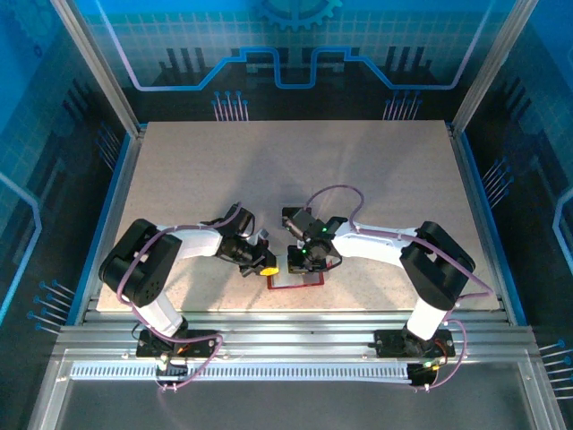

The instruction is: Take the credit cards out of the card holder

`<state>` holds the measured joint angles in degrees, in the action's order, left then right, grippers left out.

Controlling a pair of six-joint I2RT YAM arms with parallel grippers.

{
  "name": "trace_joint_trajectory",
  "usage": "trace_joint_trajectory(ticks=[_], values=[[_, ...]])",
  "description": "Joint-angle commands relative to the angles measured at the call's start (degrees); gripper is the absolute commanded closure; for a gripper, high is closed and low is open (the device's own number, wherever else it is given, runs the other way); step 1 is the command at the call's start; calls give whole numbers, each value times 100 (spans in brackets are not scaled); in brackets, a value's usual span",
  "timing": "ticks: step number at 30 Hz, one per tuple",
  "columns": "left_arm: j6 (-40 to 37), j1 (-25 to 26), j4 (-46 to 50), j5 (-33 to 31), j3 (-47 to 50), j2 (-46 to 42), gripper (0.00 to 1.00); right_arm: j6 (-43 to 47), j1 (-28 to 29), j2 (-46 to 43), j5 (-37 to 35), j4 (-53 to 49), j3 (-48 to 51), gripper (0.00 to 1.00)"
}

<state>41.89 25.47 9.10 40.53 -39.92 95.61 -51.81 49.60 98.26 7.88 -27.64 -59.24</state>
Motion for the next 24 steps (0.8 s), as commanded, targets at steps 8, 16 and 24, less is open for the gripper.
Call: trace_joint_trajectory(ticks=[8,16,24], values=[[-18,45,320,-177,-15,-194,100,26,21,150,-136,-82,167,89],[2,45,365,-203,-37,-246,100,13,-18,160,-84,37,282,89],[132,46,376,-198,-75,-397,86,-19,-59,127,-15,151,375,89]])
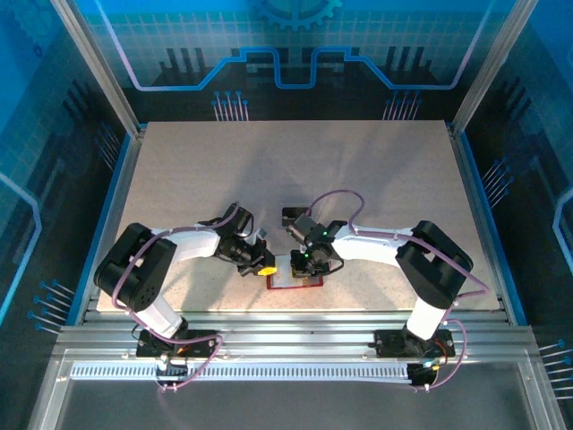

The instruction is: Take the credit cards out of the card holder

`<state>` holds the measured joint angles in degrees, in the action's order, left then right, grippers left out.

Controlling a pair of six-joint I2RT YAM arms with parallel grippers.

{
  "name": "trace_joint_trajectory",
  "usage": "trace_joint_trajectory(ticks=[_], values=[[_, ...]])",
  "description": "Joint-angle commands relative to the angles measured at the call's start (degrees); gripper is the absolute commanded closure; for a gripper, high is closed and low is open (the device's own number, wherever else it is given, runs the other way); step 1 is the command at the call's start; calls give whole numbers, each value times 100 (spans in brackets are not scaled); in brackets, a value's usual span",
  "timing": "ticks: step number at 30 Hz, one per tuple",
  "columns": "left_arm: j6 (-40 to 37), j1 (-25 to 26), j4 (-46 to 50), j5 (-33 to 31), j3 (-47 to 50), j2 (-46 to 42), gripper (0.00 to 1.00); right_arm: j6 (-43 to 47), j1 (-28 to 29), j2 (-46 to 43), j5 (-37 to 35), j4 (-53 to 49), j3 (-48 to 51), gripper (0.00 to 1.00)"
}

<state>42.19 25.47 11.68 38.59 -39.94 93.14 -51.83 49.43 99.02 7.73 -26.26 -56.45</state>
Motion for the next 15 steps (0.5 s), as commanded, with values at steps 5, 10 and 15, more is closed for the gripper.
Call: trace_joint_trajectory(ticks=[5,10,15], values=[[235,50,-5,0,-33,-217,65,-22,-61,25,27,51,117,89],[395,57,-241,117,-6,-176,66,-19,-67,38,54,60,120,89],[556,68,-435,171,22,-198,73,-2,-79,26,54,63,129,89]])
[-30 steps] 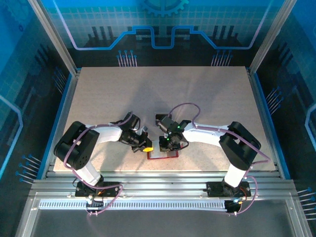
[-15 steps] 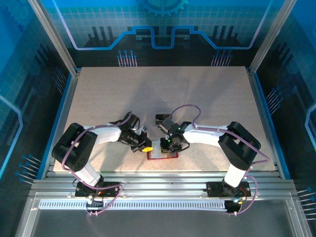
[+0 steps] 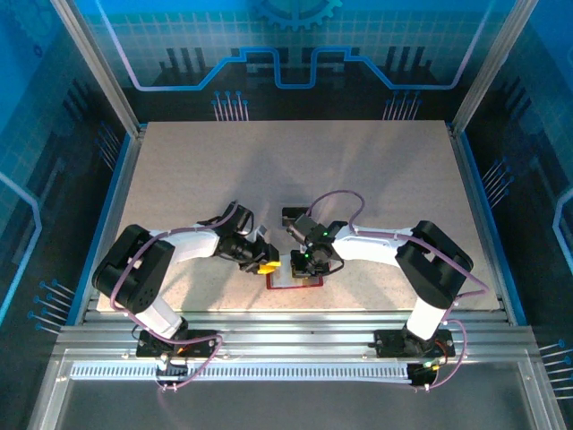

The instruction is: Take the credit cards out of the card holder

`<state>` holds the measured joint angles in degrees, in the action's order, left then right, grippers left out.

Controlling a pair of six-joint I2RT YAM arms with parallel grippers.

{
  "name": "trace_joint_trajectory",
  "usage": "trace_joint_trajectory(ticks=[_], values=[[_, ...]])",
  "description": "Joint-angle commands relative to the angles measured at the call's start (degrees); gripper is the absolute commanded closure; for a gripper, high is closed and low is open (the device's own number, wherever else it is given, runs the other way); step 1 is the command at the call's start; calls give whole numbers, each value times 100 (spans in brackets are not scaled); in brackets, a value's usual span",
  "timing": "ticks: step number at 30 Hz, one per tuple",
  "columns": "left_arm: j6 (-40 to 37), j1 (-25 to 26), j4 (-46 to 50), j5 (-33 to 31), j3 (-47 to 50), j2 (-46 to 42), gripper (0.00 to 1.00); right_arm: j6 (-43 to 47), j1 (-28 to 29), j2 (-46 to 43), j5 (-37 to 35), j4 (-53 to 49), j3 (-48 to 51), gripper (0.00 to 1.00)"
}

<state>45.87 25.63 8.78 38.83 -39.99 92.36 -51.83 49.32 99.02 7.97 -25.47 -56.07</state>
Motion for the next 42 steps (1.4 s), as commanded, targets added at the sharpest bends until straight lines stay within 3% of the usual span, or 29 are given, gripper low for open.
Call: trace_joint_trajectory(ticks=[1,32,42], values=[[192,63,-140,149,26,-125,74,0,-65,13,32,-20,91,89],[271,230,-477,184,26,341,68,-4,-83,-37,74,-19,102,89],[581,258,-878,358,76,201,74,-38,-82,-216,65,-10,138,90]])
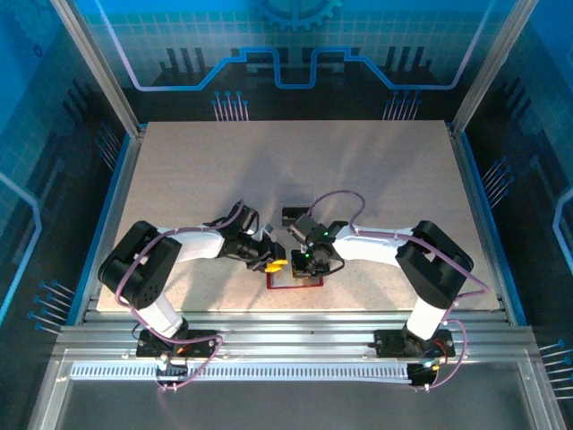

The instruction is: Take the credit cards out of the card holder

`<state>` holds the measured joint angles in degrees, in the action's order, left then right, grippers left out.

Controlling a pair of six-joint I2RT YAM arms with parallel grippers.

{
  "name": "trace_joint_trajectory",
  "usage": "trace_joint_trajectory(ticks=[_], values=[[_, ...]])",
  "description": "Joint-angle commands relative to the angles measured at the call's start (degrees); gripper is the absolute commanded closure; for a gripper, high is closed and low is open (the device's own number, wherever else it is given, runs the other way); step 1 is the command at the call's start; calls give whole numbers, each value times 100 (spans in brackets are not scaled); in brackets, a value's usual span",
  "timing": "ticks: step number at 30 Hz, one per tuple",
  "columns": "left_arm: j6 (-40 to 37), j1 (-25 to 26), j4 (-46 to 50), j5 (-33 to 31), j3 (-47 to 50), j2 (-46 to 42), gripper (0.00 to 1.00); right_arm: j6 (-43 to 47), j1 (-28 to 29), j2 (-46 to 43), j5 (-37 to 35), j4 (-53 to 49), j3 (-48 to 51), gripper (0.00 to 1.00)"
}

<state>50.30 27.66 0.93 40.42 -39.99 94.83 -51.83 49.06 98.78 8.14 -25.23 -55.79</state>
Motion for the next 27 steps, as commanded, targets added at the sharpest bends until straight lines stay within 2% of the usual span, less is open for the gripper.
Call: trace_joint_trajectory(ticks=[1,11,21,27], values=[[140,55,-93,203,62,-52,74,-39,-60,-240,30,-50,104,90],[205,174,-71,227,-143,-78,70,-1,-338,-1251,-220,-522,318,86],[277,491,-45,233,-726,138,66,229,-1153,-2642,-357,-1141,859,86],[279,699,-55,221,-1051,433,61,300,-1519,-3268,-333,-1356,1074,85]])
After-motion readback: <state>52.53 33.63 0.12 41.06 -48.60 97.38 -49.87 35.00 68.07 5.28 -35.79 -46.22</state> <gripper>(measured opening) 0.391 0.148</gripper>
